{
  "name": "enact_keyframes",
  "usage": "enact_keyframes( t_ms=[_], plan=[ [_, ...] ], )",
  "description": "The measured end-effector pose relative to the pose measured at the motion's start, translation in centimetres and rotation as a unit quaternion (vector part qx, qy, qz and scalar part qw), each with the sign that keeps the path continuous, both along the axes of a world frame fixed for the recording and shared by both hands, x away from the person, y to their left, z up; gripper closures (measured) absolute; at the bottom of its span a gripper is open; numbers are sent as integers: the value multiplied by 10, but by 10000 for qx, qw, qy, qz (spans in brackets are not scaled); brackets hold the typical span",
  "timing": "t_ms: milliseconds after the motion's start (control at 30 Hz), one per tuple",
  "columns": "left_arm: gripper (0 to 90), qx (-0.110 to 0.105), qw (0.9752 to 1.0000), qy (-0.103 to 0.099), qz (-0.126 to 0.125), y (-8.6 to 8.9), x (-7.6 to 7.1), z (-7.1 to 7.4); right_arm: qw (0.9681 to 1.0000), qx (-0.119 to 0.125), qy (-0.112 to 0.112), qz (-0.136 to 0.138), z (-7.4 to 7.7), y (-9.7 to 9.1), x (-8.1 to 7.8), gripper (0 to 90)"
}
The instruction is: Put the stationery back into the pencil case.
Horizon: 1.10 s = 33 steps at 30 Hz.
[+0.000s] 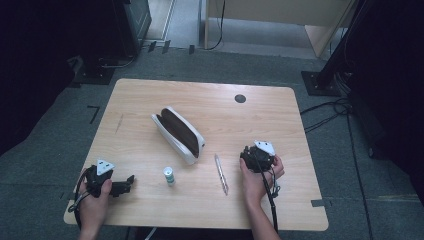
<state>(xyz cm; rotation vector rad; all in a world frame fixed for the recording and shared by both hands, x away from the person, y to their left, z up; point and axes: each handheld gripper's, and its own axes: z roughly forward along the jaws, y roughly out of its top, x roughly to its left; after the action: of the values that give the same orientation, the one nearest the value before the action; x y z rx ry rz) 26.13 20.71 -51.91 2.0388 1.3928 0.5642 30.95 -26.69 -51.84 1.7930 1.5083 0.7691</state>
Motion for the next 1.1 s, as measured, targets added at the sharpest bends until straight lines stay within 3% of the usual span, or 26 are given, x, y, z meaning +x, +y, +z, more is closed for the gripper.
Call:
enact_keyframes(
  t_ms=[633, 1100],
  plan=[
    [0, 0, 10000, 1, 0, 0, 0, 0, 9991, 346, -232, 97, 0, -20, -19, 581],
    [0, 2, 10000, 1, 4, 0, 0, 0, 9980, 438, -416, 176, 2, -28, -28, 705]
  ],
)
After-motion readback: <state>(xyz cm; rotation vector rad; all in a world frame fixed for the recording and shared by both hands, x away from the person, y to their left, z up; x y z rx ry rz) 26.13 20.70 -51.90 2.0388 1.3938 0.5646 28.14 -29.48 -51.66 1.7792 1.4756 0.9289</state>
